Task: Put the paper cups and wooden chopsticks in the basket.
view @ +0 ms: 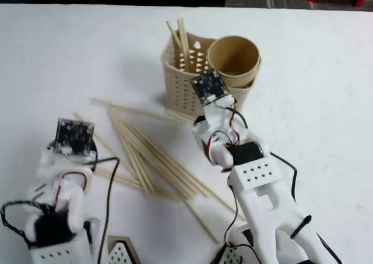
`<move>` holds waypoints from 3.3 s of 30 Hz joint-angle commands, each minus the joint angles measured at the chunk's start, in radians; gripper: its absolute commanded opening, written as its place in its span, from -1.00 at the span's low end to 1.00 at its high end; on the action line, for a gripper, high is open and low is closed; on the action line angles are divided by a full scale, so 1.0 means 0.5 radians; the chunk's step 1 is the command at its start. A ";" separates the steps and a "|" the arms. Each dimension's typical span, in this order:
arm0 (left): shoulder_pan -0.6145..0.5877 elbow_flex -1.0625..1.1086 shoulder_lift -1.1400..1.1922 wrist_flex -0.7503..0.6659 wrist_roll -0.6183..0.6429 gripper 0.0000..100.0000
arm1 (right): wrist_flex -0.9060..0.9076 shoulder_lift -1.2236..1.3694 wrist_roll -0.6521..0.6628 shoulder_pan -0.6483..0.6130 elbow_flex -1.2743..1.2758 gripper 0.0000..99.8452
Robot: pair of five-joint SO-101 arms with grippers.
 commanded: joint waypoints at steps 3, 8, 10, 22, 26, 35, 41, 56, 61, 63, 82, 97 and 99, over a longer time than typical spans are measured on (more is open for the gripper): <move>0.041 -0.522 1.039 -0.003 0.006 -0.69 | -0.038 -0.060 0.006 0.014 -0.009 -0.96; 0.035 -0.862 1.775 -0.012 0.292 -0.55 | -0.038 -0.060 0.009 0.014 -0.009 -0.96; 0.035 -0.997 2.045 -0.012 0.393 -0.55 | -0.038 -0.060 0.012 0.014 -0.006 -0.96; -0.023 -1.706 3.337 0.003 0.841 -0.55 | -0.038 -0.063 0.021 0.011 -0.006 -0.96; -0.112 -1.903 3.607 0.003 0.884 -0.55 | -0.038 -0.063 0.025 0.008 -0.006 -0.96; -0.115 -2.378 4.055 0.138 0.875 -0.72 | -0.038 -0.063 0.025 0.005 -0.006 -0.96; -0.109 -2.820 4.368 0.356 0.878 -0.84 | -0.038 -0.063 0.025 0.005 -0.006 -0.96; -0.106 -4.026 4.697 0.853 0.881 -0.95 | -0.038 -0.063 0.025 0.005 -0.006 -0.96; -0.103 -4.434 4.681 1.111 0.872 -0.95 | -0.038 -0.063 0.025 0.005 -0.006 -0.96; -0.084 -4.631 4.681 1.224 0.868 -0.95 | -0.038 -0.066 0.025 0.005 -0.006 -0.96; 0.450 -5.880 4.414 1.234 0.752 -0.95 | 0.038 -0.078 0.028 -0.005 0.000 -0.96; 1.026 -5.895 3.954 0.638 0.752 -0.95 | 0.023 -0.066 0.028 0.014 0.000 -0.96; 1.054 -5.895 3.997 0.528 0.752 -0.95 | 0.023 -0.066 0.028 0.014 0.000 -0.96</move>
